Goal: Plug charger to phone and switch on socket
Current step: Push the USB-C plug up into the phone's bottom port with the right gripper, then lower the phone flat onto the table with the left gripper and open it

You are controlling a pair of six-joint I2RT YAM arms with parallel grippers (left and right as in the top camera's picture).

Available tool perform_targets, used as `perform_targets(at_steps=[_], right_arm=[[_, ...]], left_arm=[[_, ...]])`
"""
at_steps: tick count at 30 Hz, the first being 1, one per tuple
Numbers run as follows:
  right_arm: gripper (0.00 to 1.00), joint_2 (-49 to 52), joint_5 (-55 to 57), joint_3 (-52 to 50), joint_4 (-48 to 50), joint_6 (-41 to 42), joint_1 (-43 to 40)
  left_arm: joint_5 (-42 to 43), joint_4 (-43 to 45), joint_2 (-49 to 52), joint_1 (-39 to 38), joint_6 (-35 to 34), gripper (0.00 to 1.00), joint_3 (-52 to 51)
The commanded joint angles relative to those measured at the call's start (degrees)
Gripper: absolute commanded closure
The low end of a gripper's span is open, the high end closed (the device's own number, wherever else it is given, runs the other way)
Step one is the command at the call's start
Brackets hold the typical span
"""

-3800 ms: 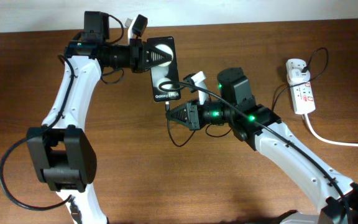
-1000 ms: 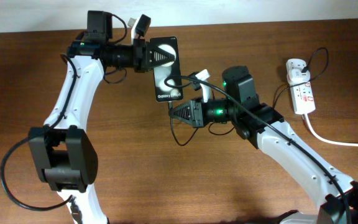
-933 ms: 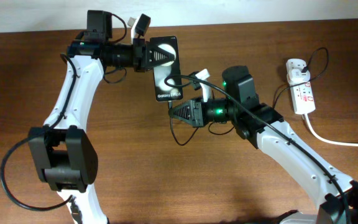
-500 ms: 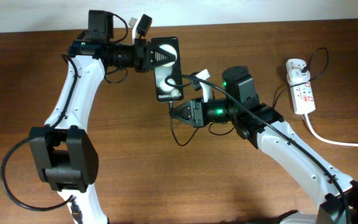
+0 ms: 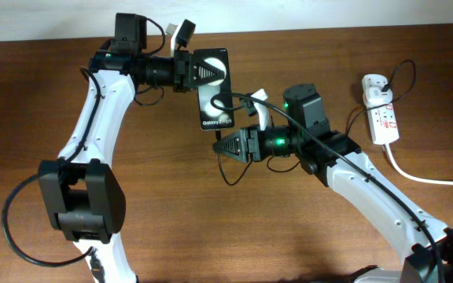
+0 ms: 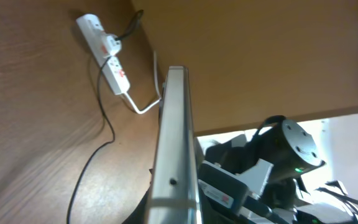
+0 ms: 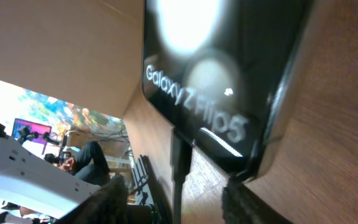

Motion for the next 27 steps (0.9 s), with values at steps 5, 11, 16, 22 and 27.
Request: perform_targets(at_steps=[5, 11, 16, 22, 27], right_arm=[[0.31, -0.28, -0.85, 0.74, -2.25, -2.82, -0.35], [0.27, -0.28, 0.81, 0.74, -3.1, -2.8, -0.35], [0.22, -0.28, 1.68, 0.74, -3.32, -2.8, -0.35], [0.21, -0.28, 1.68, 0.74, -3.32, -2.8, -0.35], [0.21, -0.28, 1.68, 0.74, -3.32, -2.8, -0.35]], left_arm=[[-15.23, -4.87, -0.24, -0.24, 0.83, 1.0, 0.46], [-23.69, -9.46, -0.22, -0.68, 4.61, 1.0, -1.33], [-26.93, -8.81, -0.22, -0.76, 4.61, 1.0, -5.44], [-26.97, -5.33, -0.11, -0.76, 4.61, 1.0, -10.16], [-26.95, -5.05, 2.1, -0.76, 4.59, 1.0, -10.67]])
